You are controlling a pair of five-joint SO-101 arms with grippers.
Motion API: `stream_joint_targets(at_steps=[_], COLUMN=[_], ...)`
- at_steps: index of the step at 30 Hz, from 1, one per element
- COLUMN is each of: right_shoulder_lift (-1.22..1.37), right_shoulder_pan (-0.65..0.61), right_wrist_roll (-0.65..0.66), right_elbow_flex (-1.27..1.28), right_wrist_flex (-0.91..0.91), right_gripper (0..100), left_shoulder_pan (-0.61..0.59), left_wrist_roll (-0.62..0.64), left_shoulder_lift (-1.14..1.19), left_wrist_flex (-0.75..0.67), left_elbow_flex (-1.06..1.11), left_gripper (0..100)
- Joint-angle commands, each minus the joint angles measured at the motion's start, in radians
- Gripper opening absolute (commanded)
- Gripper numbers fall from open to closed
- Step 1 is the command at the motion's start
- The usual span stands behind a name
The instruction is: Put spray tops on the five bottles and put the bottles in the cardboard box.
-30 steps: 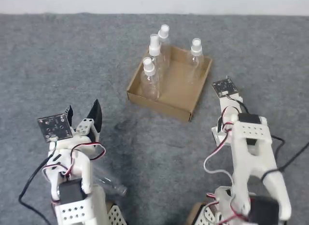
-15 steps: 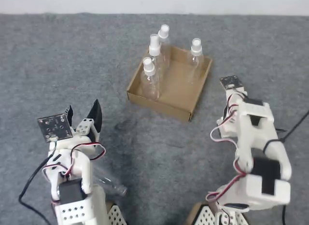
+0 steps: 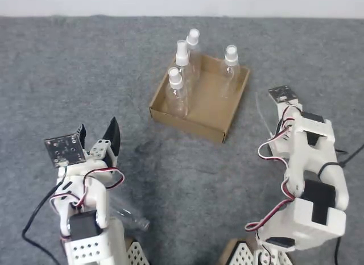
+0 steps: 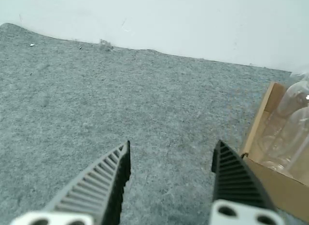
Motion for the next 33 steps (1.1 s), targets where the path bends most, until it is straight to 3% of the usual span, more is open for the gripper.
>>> stream_joint_targets(at_steps=[1, 27, 33], right_shoulder_lift=[-0.024, -0.627, -0.785], right_shoulder_pan=[0.004, 0.015, -0.107], right_wrist_roll=[0.029, 0.031, 0.029], right_elbow_flex=[-0.057, -0.066, -0.034], right_wrist_flex=[0.097, 0.595, 0.708], right_gripper=[0.6, 0.6, 0.6], left_shoulder_pan=[0.000, -0.003, -0.003], left_wrist_roll=[-0.008, -0.008, -0.008], left_shoulder_lift=[0.002, 0.002, 0.002], left_wrist_flex=[-0.034, -0.034, -0.034], left_elbow_flex=[-0.005, -0.005, -0.005], left_gripper=[26, 26, 26])
